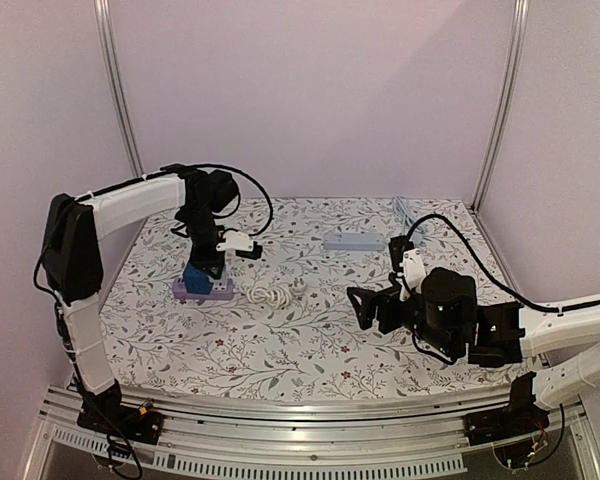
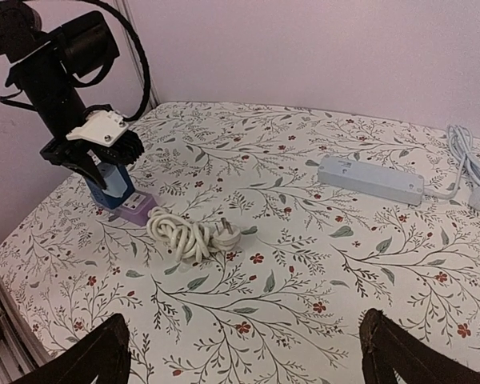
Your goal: Insert the plug
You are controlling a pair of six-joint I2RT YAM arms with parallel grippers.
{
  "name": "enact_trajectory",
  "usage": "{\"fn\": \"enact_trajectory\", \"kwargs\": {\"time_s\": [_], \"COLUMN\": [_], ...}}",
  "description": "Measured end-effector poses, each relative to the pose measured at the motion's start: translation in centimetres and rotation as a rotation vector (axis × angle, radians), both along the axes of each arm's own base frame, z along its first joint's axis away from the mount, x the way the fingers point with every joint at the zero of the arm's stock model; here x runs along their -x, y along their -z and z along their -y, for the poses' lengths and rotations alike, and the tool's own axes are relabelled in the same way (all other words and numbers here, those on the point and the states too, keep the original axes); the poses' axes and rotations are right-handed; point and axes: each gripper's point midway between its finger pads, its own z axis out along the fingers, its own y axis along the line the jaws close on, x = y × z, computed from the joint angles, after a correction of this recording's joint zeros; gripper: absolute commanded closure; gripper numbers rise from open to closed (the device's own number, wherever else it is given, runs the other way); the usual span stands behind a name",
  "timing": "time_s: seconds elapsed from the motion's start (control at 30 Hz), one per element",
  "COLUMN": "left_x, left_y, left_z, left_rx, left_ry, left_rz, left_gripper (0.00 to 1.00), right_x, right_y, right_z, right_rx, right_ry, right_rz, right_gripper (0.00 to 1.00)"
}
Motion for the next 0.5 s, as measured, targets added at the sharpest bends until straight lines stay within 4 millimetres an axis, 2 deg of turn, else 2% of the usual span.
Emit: {"fn": "enact_trajectory", "kwargs": {"time_s": [0.5], "left_x": [-0.8], "left_y": [1.9], "left_z": [-0.5], "left_rx": [-0.013], "left_ry": [-0.002], "left_rz": [-0.028], "left_gripper": [1.0], "right_x": [0.0], "right_y": [0.4], "right_z": [-0.2], "right_rx": [0.013], "right_ry": [-0.009], "right_rz": [-0.005], "right_gripper": [0.01]}}
